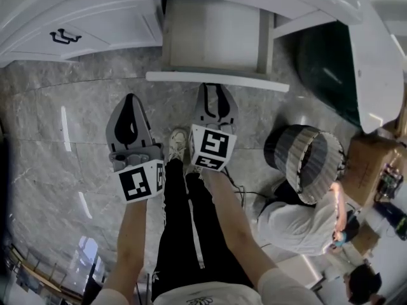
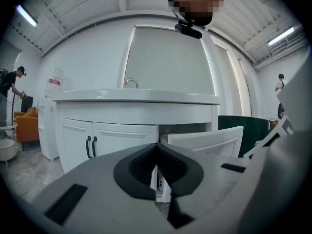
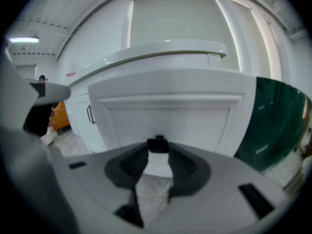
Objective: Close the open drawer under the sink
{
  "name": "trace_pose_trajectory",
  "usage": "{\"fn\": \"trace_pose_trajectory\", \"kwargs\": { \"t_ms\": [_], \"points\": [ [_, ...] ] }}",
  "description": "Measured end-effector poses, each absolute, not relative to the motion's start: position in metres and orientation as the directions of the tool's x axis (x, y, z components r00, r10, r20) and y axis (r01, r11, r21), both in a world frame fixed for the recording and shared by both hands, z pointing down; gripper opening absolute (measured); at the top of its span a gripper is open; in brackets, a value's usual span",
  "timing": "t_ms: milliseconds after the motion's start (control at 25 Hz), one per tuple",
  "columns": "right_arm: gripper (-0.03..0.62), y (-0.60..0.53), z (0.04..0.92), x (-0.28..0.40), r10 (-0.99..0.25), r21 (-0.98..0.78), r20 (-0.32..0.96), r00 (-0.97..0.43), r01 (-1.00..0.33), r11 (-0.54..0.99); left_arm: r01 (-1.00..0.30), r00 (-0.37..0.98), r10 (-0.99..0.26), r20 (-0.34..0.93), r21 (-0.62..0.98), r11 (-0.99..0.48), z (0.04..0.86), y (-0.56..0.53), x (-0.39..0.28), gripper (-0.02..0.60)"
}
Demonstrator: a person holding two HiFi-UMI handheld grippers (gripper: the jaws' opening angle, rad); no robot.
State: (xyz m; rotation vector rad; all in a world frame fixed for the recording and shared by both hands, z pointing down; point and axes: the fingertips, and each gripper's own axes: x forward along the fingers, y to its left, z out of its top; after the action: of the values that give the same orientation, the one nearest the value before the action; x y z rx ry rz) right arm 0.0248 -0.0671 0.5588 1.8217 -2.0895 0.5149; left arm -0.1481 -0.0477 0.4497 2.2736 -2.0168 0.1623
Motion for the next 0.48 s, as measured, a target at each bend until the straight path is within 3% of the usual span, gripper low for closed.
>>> {"fn": "trace_pose_trajectory", "kwargs": {
  "t_ms": [480],
  "points": [
    [0.144, -0.066, 0.557, 0.025, -0.856, -0.058, 0.496, -0.145, -0.989, 0.134, -0.995, 0.096, -0.985, 0.143, 0.001, -0.097, 0.439, -0.054, -0.15, 0.012]
  ]
}}
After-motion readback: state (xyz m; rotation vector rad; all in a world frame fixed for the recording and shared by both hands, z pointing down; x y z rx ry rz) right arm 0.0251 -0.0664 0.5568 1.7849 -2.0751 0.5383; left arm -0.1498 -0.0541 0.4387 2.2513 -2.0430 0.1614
